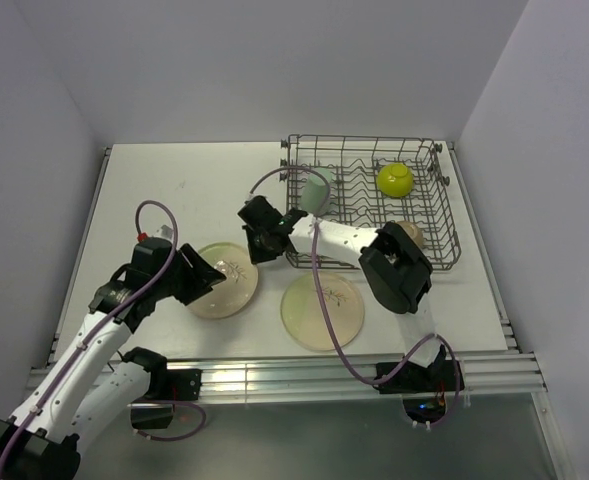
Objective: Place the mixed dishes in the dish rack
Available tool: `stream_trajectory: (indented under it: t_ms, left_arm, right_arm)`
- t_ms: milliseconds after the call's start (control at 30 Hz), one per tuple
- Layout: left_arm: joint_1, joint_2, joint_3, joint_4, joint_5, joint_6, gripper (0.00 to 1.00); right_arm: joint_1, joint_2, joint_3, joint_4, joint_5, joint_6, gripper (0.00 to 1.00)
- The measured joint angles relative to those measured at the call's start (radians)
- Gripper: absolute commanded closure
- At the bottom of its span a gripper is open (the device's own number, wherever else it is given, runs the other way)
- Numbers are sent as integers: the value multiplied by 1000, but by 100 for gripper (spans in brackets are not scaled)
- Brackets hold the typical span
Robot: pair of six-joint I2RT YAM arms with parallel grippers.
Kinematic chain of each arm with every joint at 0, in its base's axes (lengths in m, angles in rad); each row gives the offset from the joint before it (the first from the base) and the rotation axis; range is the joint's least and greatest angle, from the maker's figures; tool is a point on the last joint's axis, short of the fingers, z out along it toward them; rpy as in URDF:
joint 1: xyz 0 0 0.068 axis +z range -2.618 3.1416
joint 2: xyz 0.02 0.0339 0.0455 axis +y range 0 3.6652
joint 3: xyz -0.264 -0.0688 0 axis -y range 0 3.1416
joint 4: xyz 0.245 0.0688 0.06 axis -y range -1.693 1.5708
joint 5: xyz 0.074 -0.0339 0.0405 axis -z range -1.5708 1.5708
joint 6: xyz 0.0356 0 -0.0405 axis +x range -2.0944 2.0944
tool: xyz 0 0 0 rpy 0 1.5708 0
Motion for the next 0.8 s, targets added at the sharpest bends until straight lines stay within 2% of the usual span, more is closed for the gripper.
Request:
stream_trajectory:
  t_ms: [133,300,433,800]
  left_arm:
    - [0,-16,-60,51,45,-42,47]
    - [0,-58,-166,136,94,-130,43]
    - [-3,-93,-230,181,111,-207,36]
    - [-19,-52,-271,252,111,-304,28]
  right_arm:
    - [-3,26,38,-23,-5,12,100]
    - [-5,48,51,-35,-14,42,100]
    - [-6,50,51,-43,-21,69,100]
    - [-32,51,113,-61,-47,125,100]
